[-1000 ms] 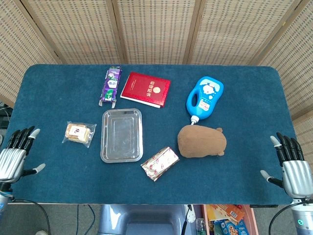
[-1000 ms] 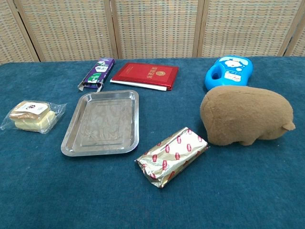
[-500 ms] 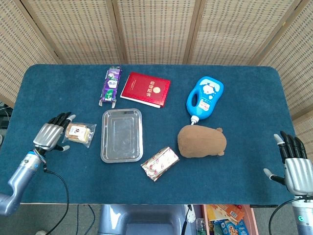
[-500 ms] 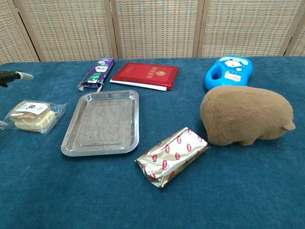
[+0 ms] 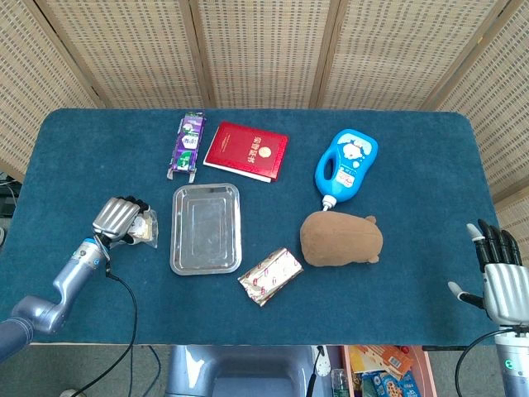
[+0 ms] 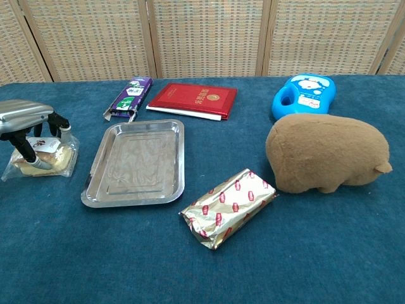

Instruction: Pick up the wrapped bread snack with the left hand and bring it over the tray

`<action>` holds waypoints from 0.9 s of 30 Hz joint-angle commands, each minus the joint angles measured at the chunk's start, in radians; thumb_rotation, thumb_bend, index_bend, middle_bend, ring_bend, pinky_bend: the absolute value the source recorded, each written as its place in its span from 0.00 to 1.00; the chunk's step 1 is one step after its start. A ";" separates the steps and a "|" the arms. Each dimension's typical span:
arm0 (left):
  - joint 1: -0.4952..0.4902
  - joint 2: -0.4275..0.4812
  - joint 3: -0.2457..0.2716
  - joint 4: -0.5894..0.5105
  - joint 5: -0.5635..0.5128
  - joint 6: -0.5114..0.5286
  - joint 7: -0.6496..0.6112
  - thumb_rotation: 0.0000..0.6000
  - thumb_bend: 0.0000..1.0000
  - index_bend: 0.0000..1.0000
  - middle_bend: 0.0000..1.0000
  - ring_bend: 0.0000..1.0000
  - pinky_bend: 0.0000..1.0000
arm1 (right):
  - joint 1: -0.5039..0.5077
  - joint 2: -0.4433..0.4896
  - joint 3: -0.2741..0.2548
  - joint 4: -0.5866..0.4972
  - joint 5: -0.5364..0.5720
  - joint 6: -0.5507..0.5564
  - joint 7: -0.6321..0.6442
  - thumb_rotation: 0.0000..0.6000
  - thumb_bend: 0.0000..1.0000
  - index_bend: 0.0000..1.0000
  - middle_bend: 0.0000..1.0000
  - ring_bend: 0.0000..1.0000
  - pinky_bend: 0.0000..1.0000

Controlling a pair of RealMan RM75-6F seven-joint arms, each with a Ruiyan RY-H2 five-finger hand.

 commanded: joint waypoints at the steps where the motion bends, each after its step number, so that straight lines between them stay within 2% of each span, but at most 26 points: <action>1: 0.006 0.014 -0.007 -0.016 -0.010 0.032 0.006 1.00 0.03 0.60 0.54 0.41 0.48 | -0.001 0.000 -0.001 -0.001 -0.001 0.001 0.001 1.00 0.00 0.00 0.00 0.00 0.00; 5: 0.019 0.075 -0.028 -0.078 -0.014 0.098 -0.023 1.00 0.04 0.60 0.54 0.42 0.48 | -0.003 0.003 -0.001 -0.002 -0.003 0.005 0.007 1.00 0.00 0.00 0.00 0.00 0.00; 8: 0.022 0.156 -0.057 -0.166 -0.012 0.159 -0.043 1.00 0.04 0.60 0.54 0.42 0.48 | -0.004 0.005 -0.002 -0.004 -0.003 0.005 0.014 1.00 0.00 0.00 0.00 0.00 0.00; 13: -0.006 0.217 -0.093 -0.282 -0.032 0.159 -0.013 1.00 0.04 0.60 0.54 0.42 0.48 | -0.003 0.008 -0.001 -0.005 -0.001 0.001 0.018 1.00 0.00 0.00 0.00 0.00 0.00; 18: -0.088 0.154 -0.129 -0.356 -0.106 0.067 0.085 1.00 0.04 0.60 0.54 0.42 0.48 | 0.001 0.009 0.002 -0.003 0.007 -0.009 0.021 1.00 0.00 0.00 0.00 0.00 0.00; 22: -0.132 0.068 -0.153 -0.347 -0.167 0.039 0.129 1.00 0.04 0.60 0.54 0.42 0.48 | 0.003 0.012 0.007 0.002 0.019 -0.018 0.029 1.00 0.00 0.00 0.00 0.00 0.00; 27: -0.168 0.002 -0.146 -0.320 -0.206 0.009 0.202 1.00 0.04 0.60 0.54 0.42 0.48 | 0.002 0.014 0.011 0.005 0.030 -0.021 0.040 1.00 0.00 0.00 0.00 0.00 0.00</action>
